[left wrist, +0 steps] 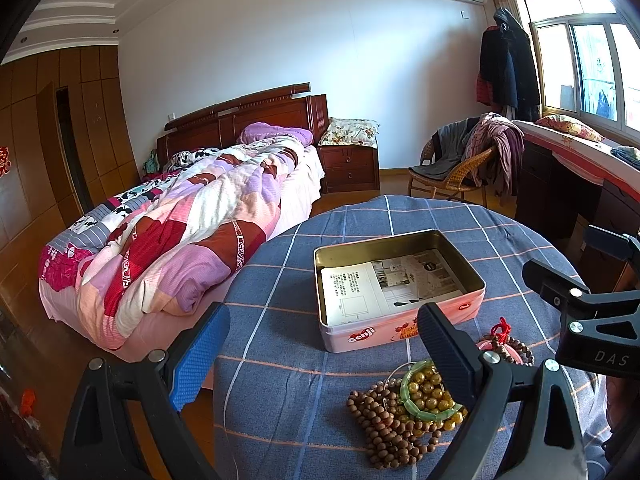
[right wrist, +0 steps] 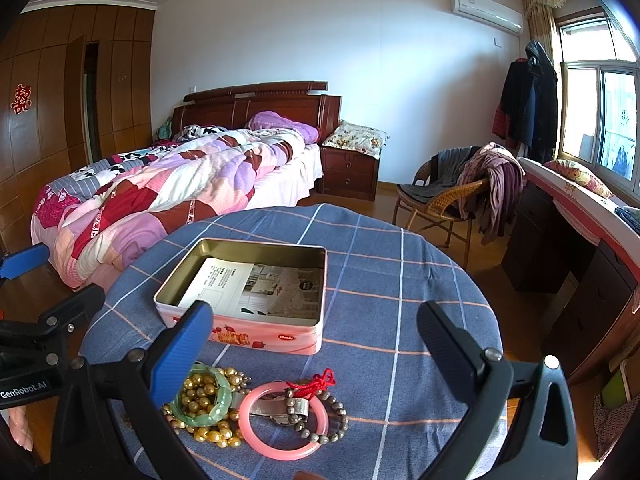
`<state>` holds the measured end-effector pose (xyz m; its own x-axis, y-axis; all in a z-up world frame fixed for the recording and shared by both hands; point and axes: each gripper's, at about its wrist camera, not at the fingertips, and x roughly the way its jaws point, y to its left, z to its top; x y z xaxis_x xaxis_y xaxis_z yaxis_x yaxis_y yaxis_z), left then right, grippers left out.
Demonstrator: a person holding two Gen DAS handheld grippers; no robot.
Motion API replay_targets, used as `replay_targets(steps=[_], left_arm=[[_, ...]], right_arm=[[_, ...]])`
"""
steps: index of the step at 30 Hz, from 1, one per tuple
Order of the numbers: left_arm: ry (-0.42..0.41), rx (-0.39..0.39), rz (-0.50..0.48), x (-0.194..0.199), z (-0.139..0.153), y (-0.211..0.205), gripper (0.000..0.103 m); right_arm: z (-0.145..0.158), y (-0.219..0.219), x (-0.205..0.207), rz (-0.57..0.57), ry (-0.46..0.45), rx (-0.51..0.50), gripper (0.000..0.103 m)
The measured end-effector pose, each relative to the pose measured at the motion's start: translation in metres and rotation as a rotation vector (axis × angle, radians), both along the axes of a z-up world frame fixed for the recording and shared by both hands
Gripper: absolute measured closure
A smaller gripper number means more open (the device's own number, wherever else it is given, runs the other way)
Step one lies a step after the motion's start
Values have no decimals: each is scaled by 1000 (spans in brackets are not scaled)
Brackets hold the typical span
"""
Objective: Organize jewelry
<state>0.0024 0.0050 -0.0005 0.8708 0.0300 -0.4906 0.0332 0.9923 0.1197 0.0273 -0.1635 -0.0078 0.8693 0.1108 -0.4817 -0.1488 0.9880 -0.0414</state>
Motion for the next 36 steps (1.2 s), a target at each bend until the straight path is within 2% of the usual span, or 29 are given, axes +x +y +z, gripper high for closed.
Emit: replay_targets(steps=[19,23,26,30,33,36], left_arm=[[14,7,-2,1,-5,1,8],[44,0,13,6,-14,4,8],[73,3,23,12,-24,6,8],[98,1,-3,16,-38,4,8],[107,4,-28,16,-49,-2,9],[127,24,-59,19,-58,-11,26]], right_arm=[[3,1,-1,-1,3,-1,0],[-5,-9,-1,-11,6,-12,0],[-25,-11,10,-27,11,-54,0],[-40,-20,7,-50,36,-117,0],[-51,-35,10,-74,76,-117,5],[-58,-41,10,-85,97,-128,9]])
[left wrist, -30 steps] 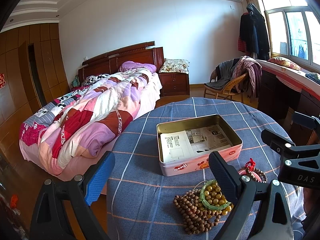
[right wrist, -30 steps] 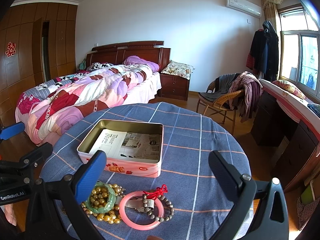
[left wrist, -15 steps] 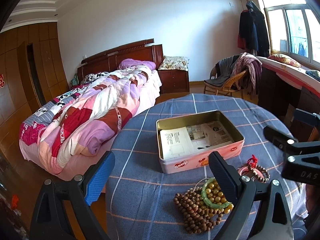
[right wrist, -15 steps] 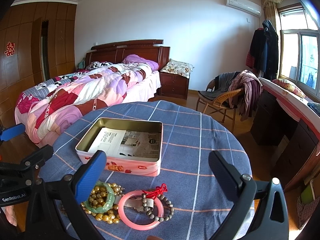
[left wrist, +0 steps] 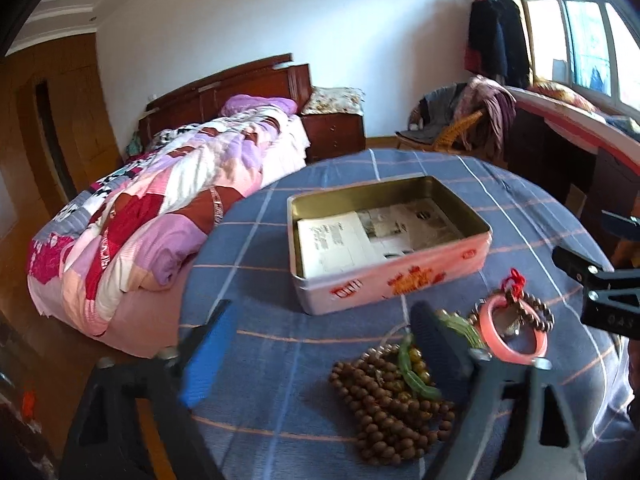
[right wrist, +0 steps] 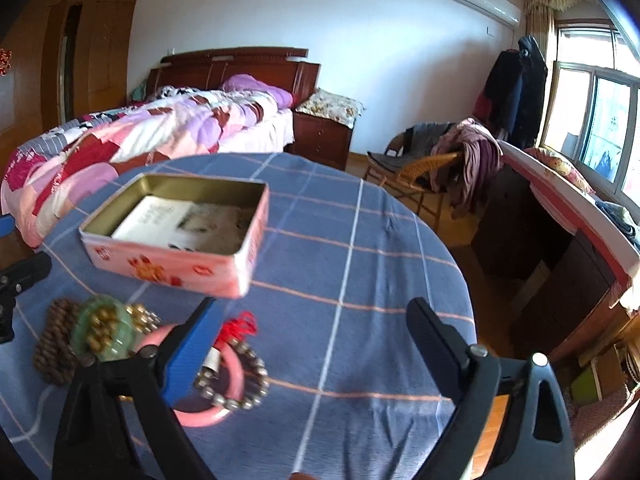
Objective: Organize jewelry
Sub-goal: 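Lower the left gripper and close it on the green jade bangle, then grasp the grey bead bracelet with red tassel with the right gripper while the left holds the bangle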
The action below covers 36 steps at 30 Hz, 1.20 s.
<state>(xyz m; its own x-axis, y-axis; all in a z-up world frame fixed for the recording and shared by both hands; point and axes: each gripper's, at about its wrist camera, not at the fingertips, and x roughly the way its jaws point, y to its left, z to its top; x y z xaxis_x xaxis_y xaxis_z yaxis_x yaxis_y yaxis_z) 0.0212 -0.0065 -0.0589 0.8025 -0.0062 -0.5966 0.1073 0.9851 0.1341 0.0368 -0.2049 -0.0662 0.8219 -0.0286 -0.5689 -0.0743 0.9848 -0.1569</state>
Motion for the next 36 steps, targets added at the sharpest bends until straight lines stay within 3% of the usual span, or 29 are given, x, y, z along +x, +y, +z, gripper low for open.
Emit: replay_targets(steps=[2,8,13,18,21,23,30,36], left_arm=[[20,6,-21,3,-7,-5,40],[71,9,-74,9,-22,-19,61],[96,18,-128,8,-29,-33,65],[155,-17,-165,14,-42,-38,86],[151,-47,-173,12,-42,-34,87],[132,-56,-172,11,-39,-32,98],[104,-97,-186,6,-26,-24,98],[31,-100,-164,0,-3,-15,98]], right_arm=[[-4,-1,0,4,16,4,12],[-11,-1,2,18,38,19,12],[-11,-1,0,22,37,22,12],[-11,-2,1,26,39,22,12],[-11,-1,-1,29,34,18,12],[-11,-1,0,28,38,22,12],[-12,0,2,20,34,27,12],[-12,-5,5,25,40,47,13]])
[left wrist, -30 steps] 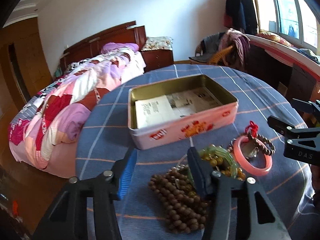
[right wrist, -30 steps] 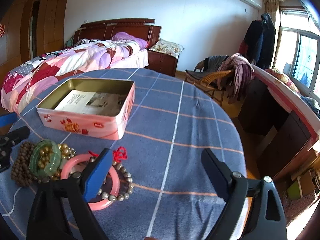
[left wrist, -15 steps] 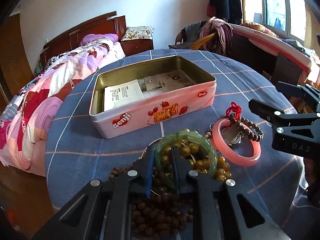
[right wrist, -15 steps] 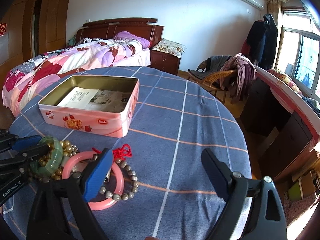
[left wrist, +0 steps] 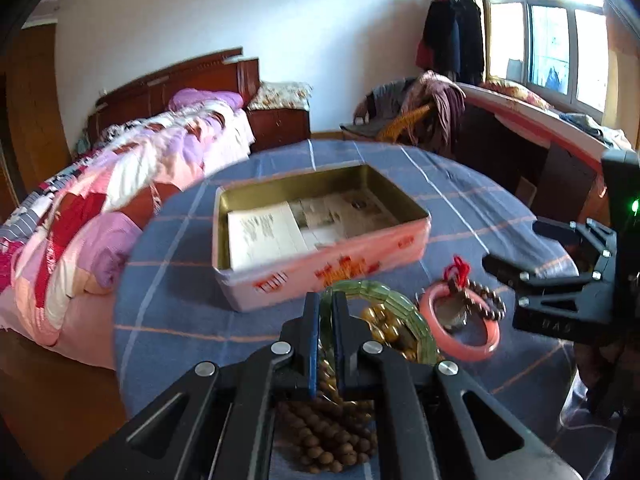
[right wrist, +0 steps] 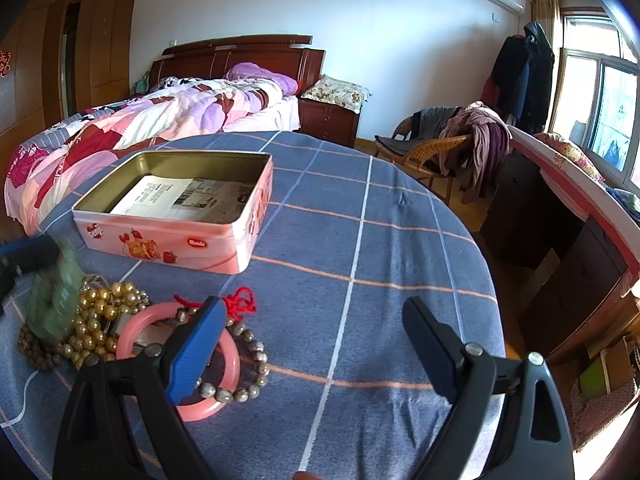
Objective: Organize jewelry
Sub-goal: 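Grasp the grey bead bracelet with red tassel with the right gripper while the left holds the bangle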
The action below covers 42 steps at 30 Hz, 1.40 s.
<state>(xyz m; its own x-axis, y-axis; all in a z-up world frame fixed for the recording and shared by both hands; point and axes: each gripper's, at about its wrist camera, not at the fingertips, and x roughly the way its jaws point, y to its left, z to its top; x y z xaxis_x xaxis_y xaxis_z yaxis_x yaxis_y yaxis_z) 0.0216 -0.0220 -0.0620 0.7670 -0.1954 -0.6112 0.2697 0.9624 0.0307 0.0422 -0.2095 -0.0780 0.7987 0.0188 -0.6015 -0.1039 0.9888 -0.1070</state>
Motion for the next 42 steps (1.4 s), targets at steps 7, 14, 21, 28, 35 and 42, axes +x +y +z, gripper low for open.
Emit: replay_targets(steps=[7,14,21,28,35,42], left_arm=[[-32,23,31,11,4,7,98],[-18,20,22,16,-2,8,98],[-15,19,15,15,-2,6,98],[-15,15,14,14,-1,6,98],[-16,8,16,14,0,8,98],[-10,4,22,13,-1,9,98]], right_arm=[[-1,7,10,73,45,35,21],[-2,22,21,135,90,65,32],[-12,20,31,168,177,134,68],[-3,16,20,194,140,173,98],[25,4,13,185,50,166,100],[9,2,19,203,109,156,48]])
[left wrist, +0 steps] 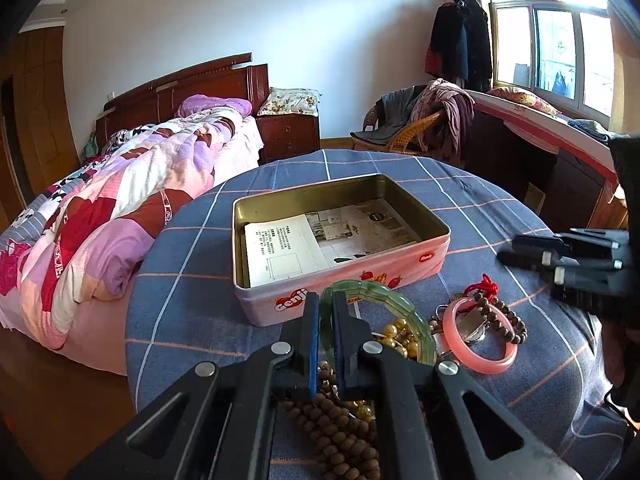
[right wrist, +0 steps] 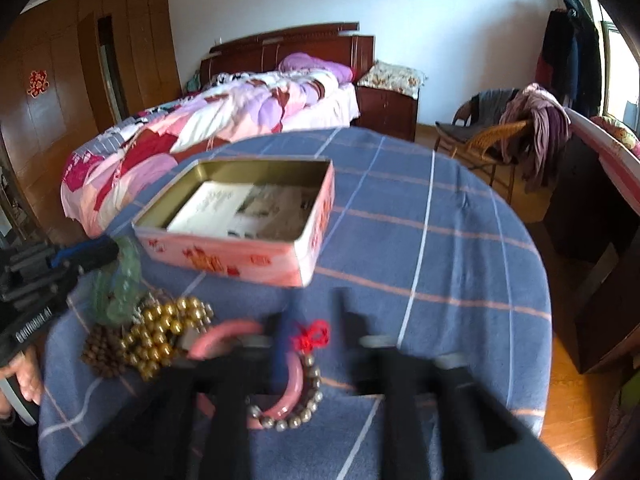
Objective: Organize jewelry
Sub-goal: 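Grasp the grey bead bracelet with red tassel with the right gripper while the left holds the bangle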
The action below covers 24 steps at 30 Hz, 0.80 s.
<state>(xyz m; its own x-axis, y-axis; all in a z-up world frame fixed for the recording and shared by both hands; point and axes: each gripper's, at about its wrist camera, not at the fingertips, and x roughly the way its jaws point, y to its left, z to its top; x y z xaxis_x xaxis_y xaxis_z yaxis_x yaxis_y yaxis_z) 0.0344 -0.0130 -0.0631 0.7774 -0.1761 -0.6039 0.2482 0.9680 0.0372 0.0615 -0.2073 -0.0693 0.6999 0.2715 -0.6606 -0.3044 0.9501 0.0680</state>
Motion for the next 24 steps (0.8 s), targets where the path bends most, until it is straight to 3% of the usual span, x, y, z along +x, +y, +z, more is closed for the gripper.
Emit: replay_targets(steps=[1,2,4,7,10,24], left_arm=[[3,1,0,0,-1,-1,98],[6,3,0,1,-3,-1,98],[14,6,-6,1,-6,-3,98],[19,9,-16,1,-8,-6,98],[20,10,-17,0,-9,-7,98],[-14,-1,-14,-1,7,-2,98]], right_arm=[[-5,1,0,5,12,-1,45],[-8,1,-2,7,22,-9,53],[-15,5,-1,9,38,-31,61],[-22,4,3,23,77,-13,64],[-26,3,1,38,92,4,92],[13,6,-14,45,-47,-7,95]])
